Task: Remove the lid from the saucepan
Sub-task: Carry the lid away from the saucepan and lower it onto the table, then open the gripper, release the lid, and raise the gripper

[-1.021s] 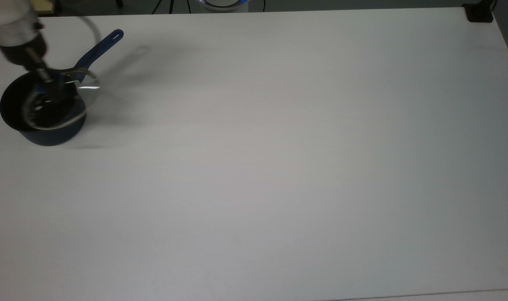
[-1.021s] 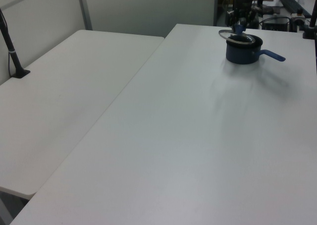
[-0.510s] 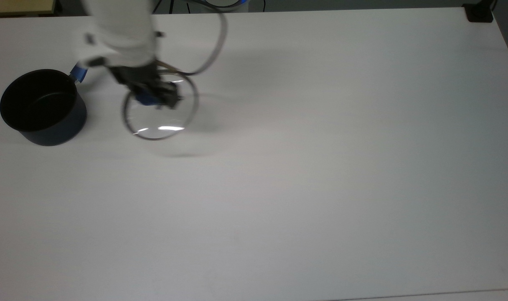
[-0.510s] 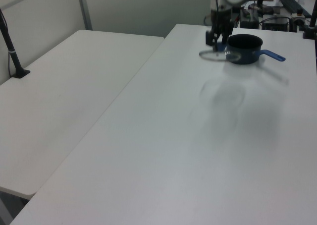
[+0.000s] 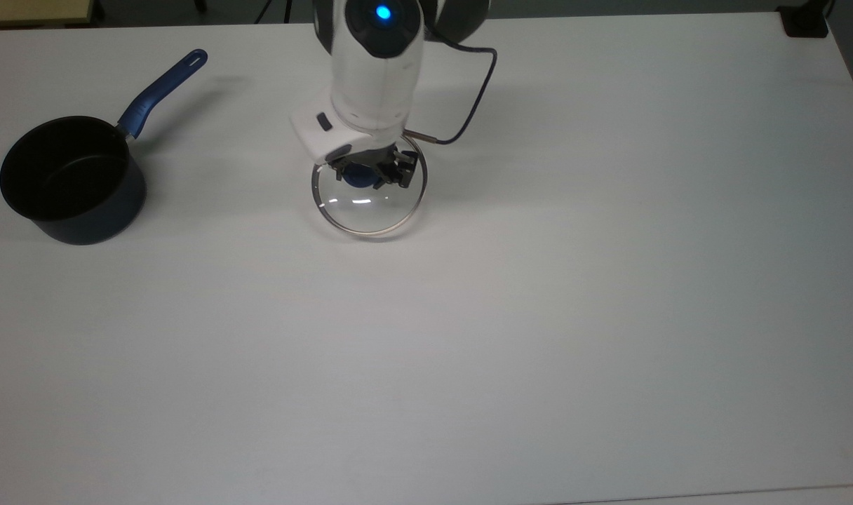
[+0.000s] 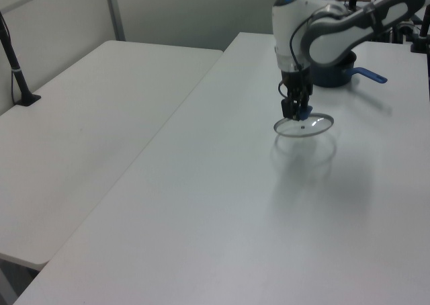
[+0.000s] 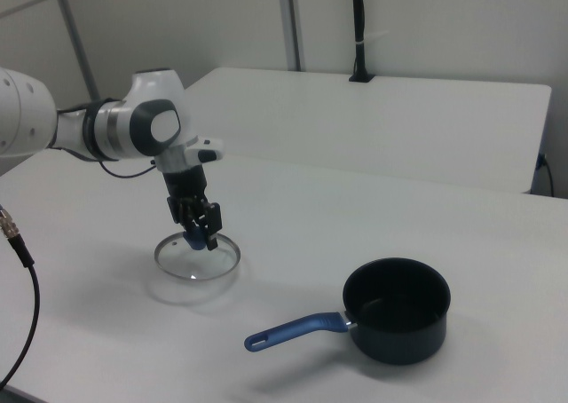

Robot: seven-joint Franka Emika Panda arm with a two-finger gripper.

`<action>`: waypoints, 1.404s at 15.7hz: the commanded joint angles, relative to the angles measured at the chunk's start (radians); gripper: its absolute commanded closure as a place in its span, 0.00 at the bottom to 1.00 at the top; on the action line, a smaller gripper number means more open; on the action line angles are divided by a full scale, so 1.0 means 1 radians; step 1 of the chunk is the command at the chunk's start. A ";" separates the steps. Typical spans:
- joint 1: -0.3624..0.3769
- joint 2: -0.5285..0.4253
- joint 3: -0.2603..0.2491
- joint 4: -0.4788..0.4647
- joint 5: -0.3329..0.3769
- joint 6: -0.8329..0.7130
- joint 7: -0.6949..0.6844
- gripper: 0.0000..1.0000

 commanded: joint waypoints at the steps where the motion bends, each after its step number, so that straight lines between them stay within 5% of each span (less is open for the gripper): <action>1: 0.013 0.018 -0.014 -0.043 -0.026 0.093 0.035 0.55; 4: 0.013 0.018 -0.013 -0.037 -0.023 0.101 0.037 0.38; 7: 0.026 0.011 -0.013 -0.032 -0.023 0.090 0.037 0.00; 13: 0.042 -0.089 -0.013 0.014 -0.020 -0.014 0.005 0.00; 17: 0.042 -0.254 -0.013 0.015 -0.006 -0.171 -0.179 0.00; 22: 0.025 -0.365 -0.016 0.040 0.083 -0.313 -0.189 0.00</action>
